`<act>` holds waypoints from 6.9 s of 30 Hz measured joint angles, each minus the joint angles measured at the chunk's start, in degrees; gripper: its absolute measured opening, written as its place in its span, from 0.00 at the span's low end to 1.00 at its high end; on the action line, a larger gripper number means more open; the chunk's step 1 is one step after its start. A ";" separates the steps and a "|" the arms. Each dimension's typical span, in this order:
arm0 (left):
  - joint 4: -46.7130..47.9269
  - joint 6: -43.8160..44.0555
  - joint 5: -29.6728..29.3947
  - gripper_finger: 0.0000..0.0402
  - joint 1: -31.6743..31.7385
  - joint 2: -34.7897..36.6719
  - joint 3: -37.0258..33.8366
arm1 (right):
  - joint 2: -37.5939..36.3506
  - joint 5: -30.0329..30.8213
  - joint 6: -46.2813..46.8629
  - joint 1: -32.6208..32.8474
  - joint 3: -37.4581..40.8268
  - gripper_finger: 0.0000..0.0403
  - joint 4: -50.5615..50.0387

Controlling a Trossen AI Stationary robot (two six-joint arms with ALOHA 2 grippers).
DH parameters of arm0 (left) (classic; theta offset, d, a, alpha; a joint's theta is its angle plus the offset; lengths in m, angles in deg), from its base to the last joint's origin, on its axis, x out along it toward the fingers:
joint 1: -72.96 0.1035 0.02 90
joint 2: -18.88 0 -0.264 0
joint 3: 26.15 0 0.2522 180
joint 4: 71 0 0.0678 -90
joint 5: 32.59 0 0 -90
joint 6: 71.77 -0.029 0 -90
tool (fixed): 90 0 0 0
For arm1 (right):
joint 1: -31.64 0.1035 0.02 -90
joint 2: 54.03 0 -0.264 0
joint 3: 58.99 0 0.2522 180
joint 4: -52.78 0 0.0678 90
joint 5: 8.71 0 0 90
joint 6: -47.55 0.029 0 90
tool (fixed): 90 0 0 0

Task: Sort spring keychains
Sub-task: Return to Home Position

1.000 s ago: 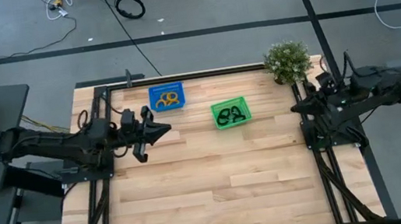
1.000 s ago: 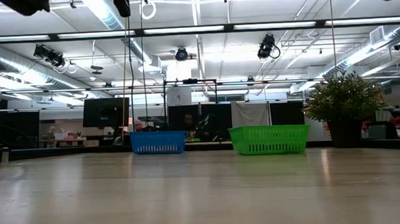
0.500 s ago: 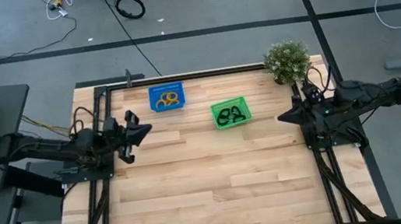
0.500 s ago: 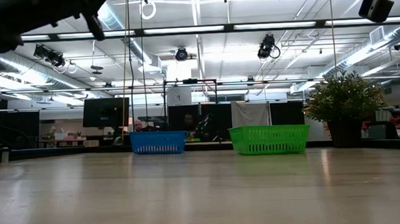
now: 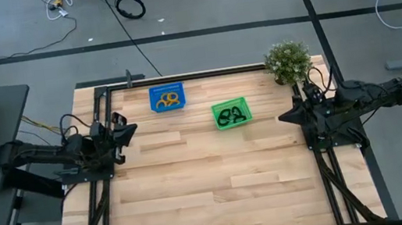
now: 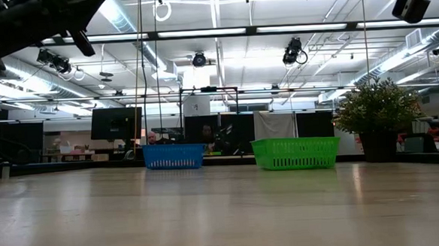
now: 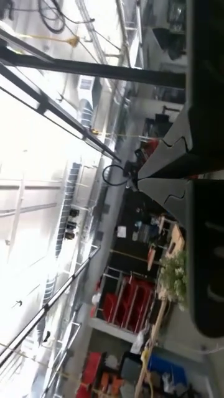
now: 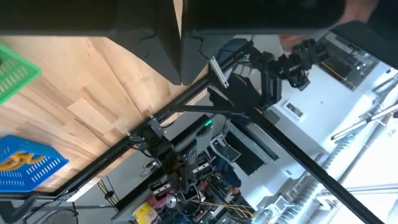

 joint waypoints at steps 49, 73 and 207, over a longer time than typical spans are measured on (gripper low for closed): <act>53.65 3.04 -9.32 0.01 0.02 24.26 0.00 | 0.09 0.00 -6.18 -0.04 -0.02 0.02 -7.08; 55.97 -1.10 9.70 0.01 0.00 24.24 -0.09 | -1.53 -1.62 -14.46 0.04 0.00 0.02 -7.89; 52.49 12.42 8.22 0.01 0.01 24.24 -0.09 | -17.22 -2.62 -55.29 -8.18 32.00 0.02 19.54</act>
